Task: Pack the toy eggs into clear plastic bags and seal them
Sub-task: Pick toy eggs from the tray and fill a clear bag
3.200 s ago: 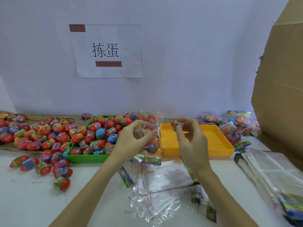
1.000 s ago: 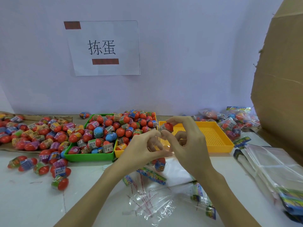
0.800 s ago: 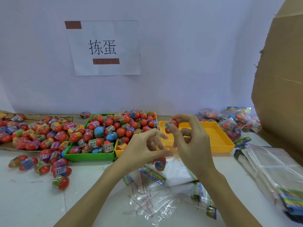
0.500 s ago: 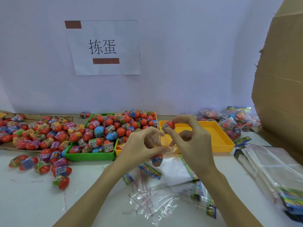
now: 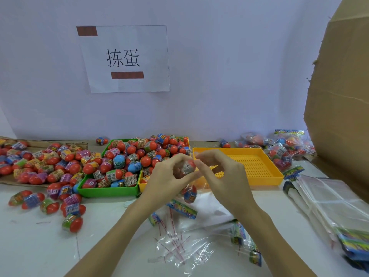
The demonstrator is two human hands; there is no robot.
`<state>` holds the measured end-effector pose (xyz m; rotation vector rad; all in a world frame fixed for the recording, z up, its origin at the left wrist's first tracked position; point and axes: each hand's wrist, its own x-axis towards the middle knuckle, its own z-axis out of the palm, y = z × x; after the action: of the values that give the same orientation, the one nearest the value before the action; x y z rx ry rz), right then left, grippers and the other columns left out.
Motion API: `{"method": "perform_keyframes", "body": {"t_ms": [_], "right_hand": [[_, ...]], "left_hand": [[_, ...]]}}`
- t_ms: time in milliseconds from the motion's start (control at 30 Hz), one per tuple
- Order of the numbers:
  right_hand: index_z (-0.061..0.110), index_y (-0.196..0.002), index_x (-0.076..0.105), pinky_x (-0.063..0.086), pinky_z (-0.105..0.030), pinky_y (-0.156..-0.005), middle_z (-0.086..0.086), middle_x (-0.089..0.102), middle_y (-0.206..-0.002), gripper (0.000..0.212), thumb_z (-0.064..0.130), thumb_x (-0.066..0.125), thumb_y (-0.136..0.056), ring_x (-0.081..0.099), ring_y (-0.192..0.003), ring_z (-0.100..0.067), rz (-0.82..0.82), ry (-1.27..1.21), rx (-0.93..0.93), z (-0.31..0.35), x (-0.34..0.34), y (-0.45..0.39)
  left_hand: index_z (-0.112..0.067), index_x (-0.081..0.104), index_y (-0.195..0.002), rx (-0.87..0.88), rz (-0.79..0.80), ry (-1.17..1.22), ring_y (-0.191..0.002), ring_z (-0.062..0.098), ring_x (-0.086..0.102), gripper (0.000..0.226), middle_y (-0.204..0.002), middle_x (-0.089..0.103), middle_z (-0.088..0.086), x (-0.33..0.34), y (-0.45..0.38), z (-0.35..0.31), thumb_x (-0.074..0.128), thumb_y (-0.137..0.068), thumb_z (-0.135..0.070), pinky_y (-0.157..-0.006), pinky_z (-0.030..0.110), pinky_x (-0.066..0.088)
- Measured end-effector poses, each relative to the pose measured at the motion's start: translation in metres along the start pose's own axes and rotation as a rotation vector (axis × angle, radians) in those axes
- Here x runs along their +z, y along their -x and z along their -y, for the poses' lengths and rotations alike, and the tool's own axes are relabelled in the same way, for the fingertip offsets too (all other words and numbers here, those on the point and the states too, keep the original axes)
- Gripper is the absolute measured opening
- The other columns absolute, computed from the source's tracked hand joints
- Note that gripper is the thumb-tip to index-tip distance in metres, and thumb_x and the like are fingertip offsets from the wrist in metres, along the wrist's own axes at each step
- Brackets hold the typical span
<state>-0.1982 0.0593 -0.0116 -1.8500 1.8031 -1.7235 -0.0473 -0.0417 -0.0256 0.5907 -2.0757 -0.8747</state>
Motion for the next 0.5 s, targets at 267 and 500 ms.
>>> {"method": "perform_keyframes", "body": {"t_ms": [267,500], "right_hand": [[0.029,-0.105,0.075,0.040,-0.008,-0.080,0.021,0.072,-0.099,0.010,0.033,0.067,-0.102,0.061,-0.104,-0.009,0.169,-0.021,0.011,-0.0011,0.0069,0.0044],[0.025,-0.110,0.074,0.050,-0.016,-0.080,0.014,0.073,-0.105,0.014,0.018,0.064,-0.104,0.066,-0.107,-0.009,-0.019,-0.028,-0.016,0.0025,0.0001,0.0002]], "left_hand": [[-0.021,0.073,-0.114,-0.013,-0.018,-0.013,-0.073,0.013,0.074,0.020,-0.090,0.076,-0.003,0.0013,-0.0009,0.0031,0.073,-0.097,-0.032,-0.071,0.030,0.062],[-0.022,0.075,-0.100,-0.032,-0.060,-0.017,-0.069,0.004,0.075,0.021,-0.079,0.078,-0.010,-0.0042,-0.0032,0.0029,0.074,-0.094,-0.043,-0.067,0.016,0.058]]}}
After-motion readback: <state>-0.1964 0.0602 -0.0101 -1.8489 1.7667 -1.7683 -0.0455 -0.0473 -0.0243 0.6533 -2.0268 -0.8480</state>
